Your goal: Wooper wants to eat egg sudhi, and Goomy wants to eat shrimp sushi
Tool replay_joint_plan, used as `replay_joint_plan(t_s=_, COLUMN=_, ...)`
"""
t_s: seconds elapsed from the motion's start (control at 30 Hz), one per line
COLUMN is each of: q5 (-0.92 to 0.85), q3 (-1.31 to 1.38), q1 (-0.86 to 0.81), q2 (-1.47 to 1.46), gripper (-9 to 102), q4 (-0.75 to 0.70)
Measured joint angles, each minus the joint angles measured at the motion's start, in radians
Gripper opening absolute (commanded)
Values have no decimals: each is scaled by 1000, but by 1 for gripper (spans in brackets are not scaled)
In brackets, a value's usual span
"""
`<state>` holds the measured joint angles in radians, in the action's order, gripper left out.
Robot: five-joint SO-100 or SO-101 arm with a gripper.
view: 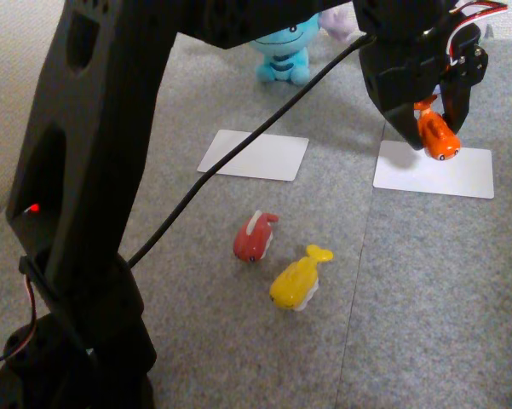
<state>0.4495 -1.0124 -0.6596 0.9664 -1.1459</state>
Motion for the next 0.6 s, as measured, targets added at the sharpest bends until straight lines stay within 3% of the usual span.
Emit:
replay_joint_plan(t_s=0.03, q5=2, q3=5, q1=-11, q2=0, gripper=33, q4=-14)
replay_joint_plan(t_s=0.1, q5=74, q3=15, q1=-115, q2=29, gripper=33, q4=-216)
replay_joint_plan(t_s=0.2, q5=354, q3=14, q1=-222, q2=244, gripper=33, q4=-324)
replay_joint_plan(t_s=0.33, q5=495, q3=31, q1=-206, q2=397, gripper=33, q4=-348)
replay_joint_plan(t_s=0.6, q5=518, q3=29, q1=-225, q2=399, gripper=33, q4=-351)
